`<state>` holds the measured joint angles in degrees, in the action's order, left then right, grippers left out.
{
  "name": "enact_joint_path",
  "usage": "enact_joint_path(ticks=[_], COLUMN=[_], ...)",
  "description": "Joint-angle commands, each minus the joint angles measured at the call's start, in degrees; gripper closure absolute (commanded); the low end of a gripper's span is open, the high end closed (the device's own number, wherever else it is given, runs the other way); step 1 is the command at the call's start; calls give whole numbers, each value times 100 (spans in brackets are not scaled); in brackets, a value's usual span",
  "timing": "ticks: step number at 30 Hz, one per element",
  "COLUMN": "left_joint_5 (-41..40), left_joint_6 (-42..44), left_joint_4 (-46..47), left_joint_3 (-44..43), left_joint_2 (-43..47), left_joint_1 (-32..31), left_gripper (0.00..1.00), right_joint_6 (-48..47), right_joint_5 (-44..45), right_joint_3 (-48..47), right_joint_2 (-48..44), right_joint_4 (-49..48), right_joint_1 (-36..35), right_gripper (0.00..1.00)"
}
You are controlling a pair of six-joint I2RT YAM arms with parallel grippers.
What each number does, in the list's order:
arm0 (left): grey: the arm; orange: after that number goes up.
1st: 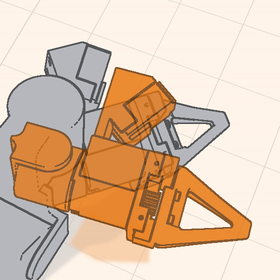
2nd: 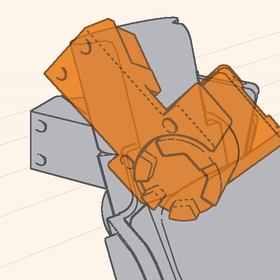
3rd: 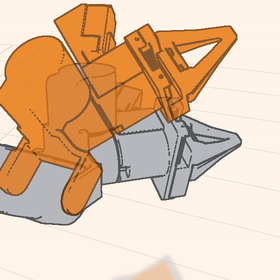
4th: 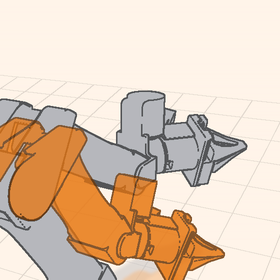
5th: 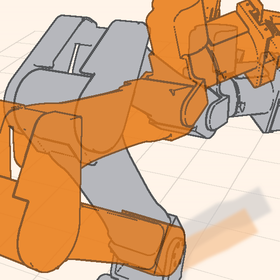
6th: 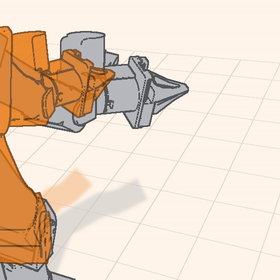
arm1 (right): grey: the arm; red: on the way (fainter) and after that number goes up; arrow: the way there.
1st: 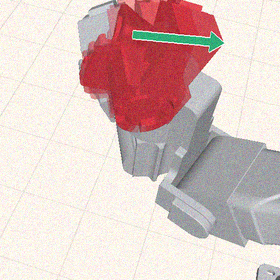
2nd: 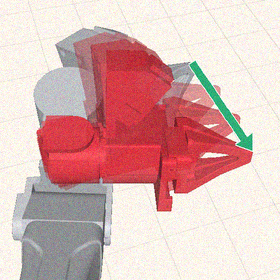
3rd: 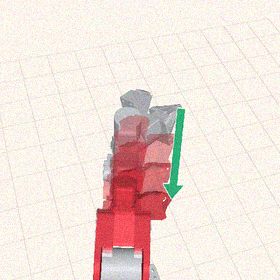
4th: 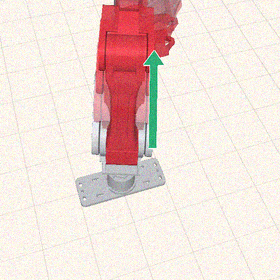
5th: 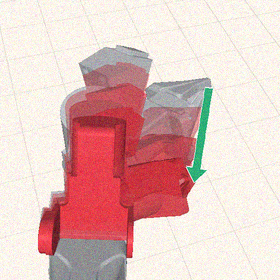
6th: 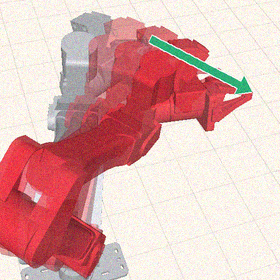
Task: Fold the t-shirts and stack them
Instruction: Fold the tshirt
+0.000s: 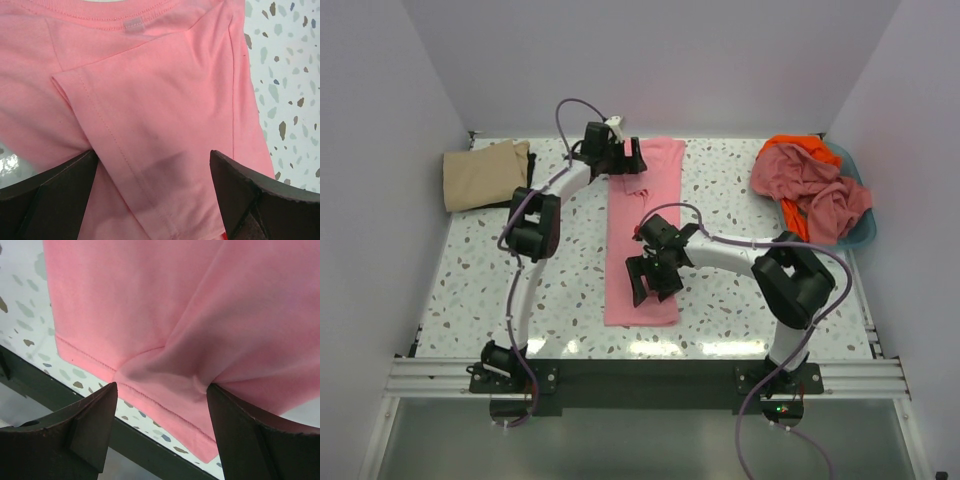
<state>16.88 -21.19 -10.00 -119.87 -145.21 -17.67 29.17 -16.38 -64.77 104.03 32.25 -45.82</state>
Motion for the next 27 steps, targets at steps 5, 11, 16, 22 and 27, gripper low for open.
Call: enact_joint_path(ticks=[5, 11, 16, 22, 27], left_joint_5=[536, 325, 44, -545, -730], left_joint_6=[150, 291, 317, 475, 467], left_joint_4=[-178, -37, -213, -573, -582], left_joint_3=[-71, -404, -292, 1701, 4185], left_joint_2=[-369, 176, 1036, 2627, 4198], left_joint_1=[-105, -79, -8, -52, -87], left_gripper=[0, 0, 0, 0, 0], right_joint_6=[-166, -368, -307, 325, 440], right_joint_5=[196, 434, 697, 1164, 1155], right_joint_3=[-219, -457, -256, 525, 615], right_joint_2=[443, -224, -927, -1438, -1316], right_joint_4=[18, 492, 984, 1223, 1056], right_joint_1=[-129, -129, -120, -129, -120], right_gripper=[24, 23, 23, 25, 34])
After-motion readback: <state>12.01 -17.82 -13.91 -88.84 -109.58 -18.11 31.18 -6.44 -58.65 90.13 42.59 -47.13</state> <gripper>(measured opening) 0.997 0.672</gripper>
